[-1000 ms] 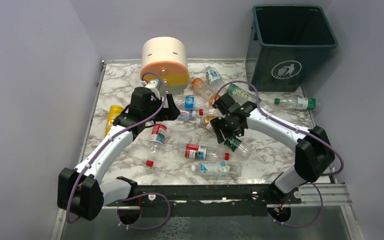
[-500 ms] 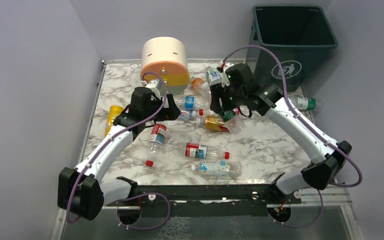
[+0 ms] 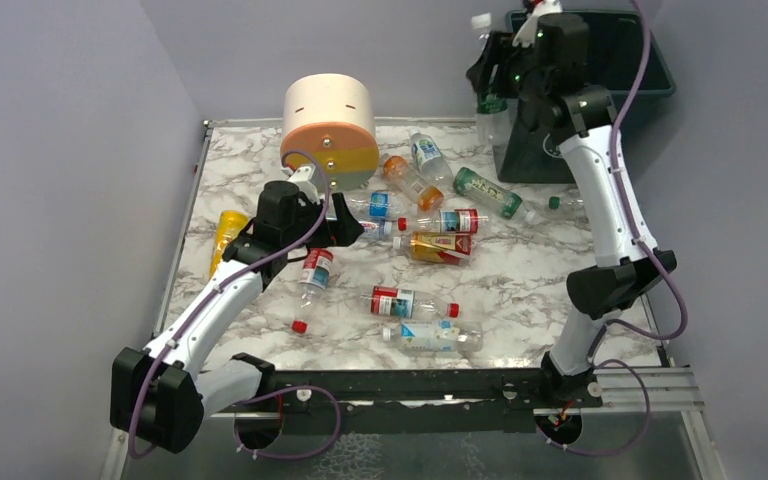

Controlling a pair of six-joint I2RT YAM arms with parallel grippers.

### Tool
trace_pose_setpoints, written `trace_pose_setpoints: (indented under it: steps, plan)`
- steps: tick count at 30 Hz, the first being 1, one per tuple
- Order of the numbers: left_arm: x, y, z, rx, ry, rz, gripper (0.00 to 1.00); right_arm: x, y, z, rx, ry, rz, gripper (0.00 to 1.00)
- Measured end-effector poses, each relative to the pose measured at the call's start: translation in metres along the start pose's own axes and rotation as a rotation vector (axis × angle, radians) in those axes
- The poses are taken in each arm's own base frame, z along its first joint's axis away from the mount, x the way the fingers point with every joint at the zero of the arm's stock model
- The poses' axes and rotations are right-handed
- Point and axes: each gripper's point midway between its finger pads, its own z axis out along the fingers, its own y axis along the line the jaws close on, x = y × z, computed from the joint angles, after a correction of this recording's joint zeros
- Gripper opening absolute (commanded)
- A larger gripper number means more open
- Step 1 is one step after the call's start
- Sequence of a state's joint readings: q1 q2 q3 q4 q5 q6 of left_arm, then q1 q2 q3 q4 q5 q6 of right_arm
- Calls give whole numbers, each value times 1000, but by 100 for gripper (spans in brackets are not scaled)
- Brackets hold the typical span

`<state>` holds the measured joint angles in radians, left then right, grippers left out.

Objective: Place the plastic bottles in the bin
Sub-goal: Pick up the plastic bottle at the center of the board, then place the plastic bottle in the trash bin.

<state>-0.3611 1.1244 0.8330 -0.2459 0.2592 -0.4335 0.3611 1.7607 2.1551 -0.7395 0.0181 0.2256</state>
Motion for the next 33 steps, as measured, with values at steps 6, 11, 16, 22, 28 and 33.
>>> trace_pose_setpoints:
  steps: [6, 11, 16, 22, 28, 33]
  plan:
    - [3, -7, -4, 39, -6, -15, 99, -80, -47, 0, 9, -221, 73, 59]
    - [3, -10, -4, 55, -3, -23, 99, -107, -85, -9, 5, -335, 160, 59]
    - [4, -12, -4, 65, 0, -27, 99, -120, -133, -13, 11, -422, 258, 59]
    - [6, -12, -3, 66, 20, -28, 99, -150, -183, -31, -27, -568, 363, 59]
    - [-6, -17, -5, 61, 21, -16, 99, -148, -209, -12, -68, -590, 411, 61]
    - [-19, -22, -6, 63, 2, -4, 99, -124, -225, 21, -61, -527, 449, 67]
